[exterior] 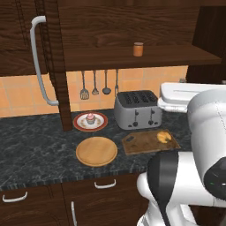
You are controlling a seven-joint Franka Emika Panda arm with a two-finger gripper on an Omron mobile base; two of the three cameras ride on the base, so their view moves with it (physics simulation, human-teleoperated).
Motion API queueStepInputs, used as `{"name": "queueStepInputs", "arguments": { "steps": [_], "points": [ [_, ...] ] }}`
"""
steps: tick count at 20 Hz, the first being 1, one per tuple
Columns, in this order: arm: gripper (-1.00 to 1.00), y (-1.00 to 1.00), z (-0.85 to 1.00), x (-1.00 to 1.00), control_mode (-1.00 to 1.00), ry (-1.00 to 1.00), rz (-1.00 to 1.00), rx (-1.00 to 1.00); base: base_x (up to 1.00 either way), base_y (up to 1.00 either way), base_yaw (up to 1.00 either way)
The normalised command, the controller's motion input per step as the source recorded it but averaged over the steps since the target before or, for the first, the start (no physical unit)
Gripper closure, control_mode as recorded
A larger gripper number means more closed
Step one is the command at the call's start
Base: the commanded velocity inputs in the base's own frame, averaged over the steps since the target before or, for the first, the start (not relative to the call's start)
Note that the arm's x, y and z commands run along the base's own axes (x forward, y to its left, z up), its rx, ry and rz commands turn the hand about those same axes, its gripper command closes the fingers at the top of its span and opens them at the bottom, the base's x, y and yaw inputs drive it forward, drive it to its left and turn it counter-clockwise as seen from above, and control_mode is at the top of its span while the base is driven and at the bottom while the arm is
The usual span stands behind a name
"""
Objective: From the different types of pastries on the counter, select a croissant and place it on the cutting board. Then retrieve a jar of jam from the cabinet and place it alongside the croissant on the cutting board.
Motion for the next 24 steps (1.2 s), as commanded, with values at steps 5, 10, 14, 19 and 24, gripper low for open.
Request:
{"name": "queueStepInputs", "arguments": {
  "steps": [5, 10, 14, 19, 24],
  "points": [
    [-1.00, -0.20, -0.18, 1.00, -1.00, 0.04, 0.03, 0.06, 0.00, 0.00, 0.00],
    [-1.00, 0.00, 0.07, 0.17, -1.00, 0.02, 0.00, 0.00, 0.00, 0.00, 0.00],
    [-1.00, -0.08, 0.15, 0.81, -1.00, 0.21, 0.00, 0.00, 0.00, 0.00, 0.00],
    [-1.00, -0.02, 0.00, 0.56, -1.00, 0.16, -0.03, 0.00, 0.00, 0.00, 0.00],
    [-1.00, -0.25, 0.00, 0.54, -1.00, 0.09, 0.00, 0.02, 0.00, 0.00, 0.00]
  ]
}}
